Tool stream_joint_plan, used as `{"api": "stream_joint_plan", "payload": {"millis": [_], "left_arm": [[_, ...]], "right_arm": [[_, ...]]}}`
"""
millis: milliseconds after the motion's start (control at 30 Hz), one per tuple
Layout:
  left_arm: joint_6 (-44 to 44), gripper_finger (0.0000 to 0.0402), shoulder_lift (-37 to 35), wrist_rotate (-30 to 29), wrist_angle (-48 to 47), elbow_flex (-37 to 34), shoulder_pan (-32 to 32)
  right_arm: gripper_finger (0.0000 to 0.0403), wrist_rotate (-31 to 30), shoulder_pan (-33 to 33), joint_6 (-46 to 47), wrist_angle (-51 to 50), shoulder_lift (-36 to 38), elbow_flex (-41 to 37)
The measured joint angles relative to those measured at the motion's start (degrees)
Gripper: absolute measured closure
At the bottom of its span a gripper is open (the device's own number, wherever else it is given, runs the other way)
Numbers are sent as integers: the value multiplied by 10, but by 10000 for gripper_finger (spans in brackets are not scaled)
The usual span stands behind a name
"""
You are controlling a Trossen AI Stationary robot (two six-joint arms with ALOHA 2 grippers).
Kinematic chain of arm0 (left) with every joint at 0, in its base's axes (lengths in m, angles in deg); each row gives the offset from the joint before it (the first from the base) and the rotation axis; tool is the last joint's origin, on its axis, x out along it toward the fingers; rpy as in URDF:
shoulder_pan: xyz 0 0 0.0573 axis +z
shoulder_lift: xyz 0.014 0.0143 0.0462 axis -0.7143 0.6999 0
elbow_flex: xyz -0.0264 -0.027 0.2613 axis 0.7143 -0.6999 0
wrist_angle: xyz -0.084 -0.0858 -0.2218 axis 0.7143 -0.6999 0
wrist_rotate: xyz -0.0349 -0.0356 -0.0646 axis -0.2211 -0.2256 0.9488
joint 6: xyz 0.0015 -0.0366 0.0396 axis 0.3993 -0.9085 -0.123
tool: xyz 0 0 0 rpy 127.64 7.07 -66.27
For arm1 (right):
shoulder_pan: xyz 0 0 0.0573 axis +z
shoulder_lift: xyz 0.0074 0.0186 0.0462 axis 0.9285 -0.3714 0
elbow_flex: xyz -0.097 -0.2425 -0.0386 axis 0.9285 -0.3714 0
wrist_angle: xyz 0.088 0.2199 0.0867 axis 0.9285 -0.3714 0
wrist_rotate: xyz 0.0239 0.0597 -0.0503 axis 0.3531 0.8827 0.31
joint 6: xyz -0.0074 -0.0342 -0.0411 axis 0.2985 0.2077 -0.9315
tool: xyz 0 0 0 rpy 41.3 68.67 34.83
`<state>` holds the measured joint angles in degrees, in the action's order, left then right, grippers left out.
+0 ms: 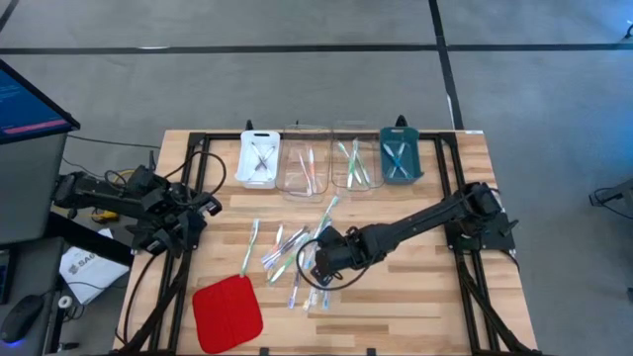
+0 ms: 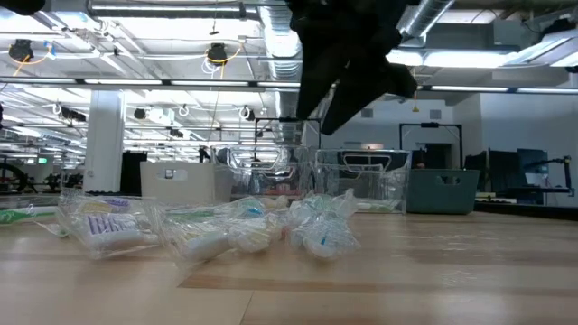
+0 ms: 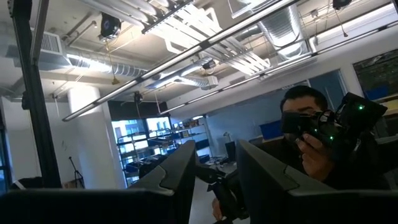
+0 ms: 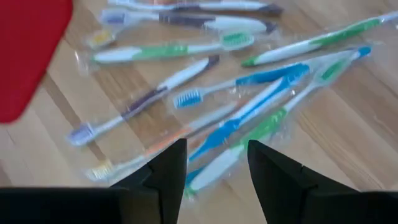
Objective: Pick & Place Toothbrushes
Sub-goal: Put the green toothbrush into the right transparent bin
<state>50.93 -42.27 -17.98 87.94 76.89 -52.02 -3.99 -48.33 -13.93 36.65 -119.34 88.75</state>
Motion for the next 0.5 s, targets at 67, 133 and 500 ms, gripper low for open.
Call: {"api": "stream_joint_plan", "payload": {"millis": [67,133,500], "left_arm": [[0,293,0,0,0,0,0],[0,293,0,0,0,0,0],[0,293,0,0,0,0,0]], "right_arm": [[243,0,-4,1,9,0,0],[246,1,-5,-6,23,0,0],[271,-1,1,-34,49,0,0]]}}
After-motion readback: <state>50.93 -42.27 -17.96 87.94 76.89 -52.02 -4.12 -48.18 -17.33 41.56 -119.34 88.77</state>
